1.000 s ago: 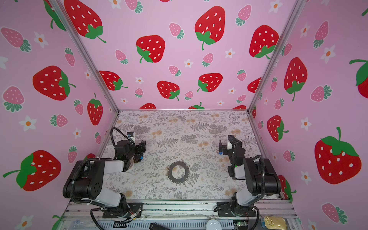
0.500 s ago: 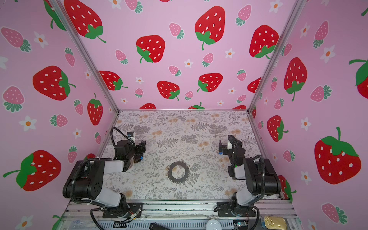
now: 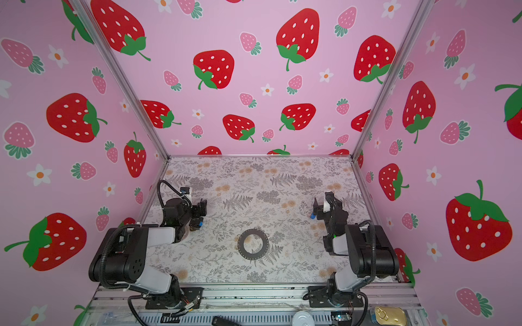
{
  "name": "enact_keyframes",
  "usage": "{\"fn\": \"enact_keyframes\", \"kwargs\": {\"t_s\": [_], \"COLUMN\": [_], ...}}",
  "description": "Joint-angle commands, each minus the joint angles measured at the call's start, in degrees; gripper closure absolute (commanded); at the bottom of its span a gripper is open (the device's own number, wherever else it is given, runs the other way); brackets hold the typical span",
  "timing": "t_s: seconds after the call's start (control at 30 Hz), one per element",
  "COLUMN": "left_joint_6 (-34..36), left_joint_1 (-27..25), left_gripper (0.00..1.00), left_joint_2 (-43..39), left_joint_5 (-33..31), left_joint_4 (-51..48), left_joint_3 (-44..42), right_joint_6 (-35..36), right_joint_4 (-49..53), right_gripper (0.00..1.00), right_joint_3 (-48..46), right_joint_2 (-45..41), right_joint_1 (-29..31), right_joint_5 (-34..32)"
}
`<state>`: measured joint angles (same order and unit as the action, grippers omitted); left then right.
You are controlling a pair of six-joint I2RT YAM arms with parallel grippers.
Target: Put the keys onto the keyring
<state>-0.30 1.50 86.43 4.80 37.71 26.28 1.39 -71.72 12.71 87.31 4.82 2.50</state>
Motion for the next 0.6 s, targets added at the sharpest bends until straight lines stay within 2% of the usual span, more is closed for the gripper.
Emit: {"fn": "enact_keyframes", "kwargs": {"t_s": [0.0,0.1,0.17,0.2,0.27,0.33,0.43,0.57], "left_joint_6": [1.09,-0.58,-0.32,0.16,0.53,1.09,1.60,3.09], "left_joint_1": [-0.14,-1.15,-3.64,-5.29,-9.86,-12.97,-16.94,-20.71], "left_gripper": [0.01,0.01,0.07,0.11,0.13,0.14,0.14,0.15], "left_joint_2": [-6.20,-10.23,-11.97,-12.65,-13.71,-14.51,-16.31,-19.56], "left_joint_5": [2.57,6.19,6.75,5.01,-2.66,-3.55,-3.57,-3.16], "left_joint_4": [-10.01,-16.64,-23.36,-27.15,-35.20,-40.26,-46.14,-52.65], "left_joint_3": [5.71,9.12,12.76,14.91,19.02,21.44,23.74,24.82], "right_joint_6": [0.48,2.43,3.87,4.61,7.07,9.55,16.05,22.00], "right_joint_4": [6.68,16.66,20.73,23.00,28.93,32.49,35.67,42.40], "right_gripper": [0.19,0.21,0.22,0.23,0.24,0.25,0.27,0.40], "right_joint_3": [1.64,5.26,7.13,8.31,11.13,12.96,14.11,16.08], "right_joint_2": [-7.66,-13.83,-16.77,-17.58,-18.69,-19.58,-20.99,-21.25], "right_joint_1": [0.88,2.37,4.31,5.35,8.04,11.43,18.46,23.67], "right_joint_5": [-0.69,3.43,6.33,7.39,10.66,13.37,13.97,18.78]}}
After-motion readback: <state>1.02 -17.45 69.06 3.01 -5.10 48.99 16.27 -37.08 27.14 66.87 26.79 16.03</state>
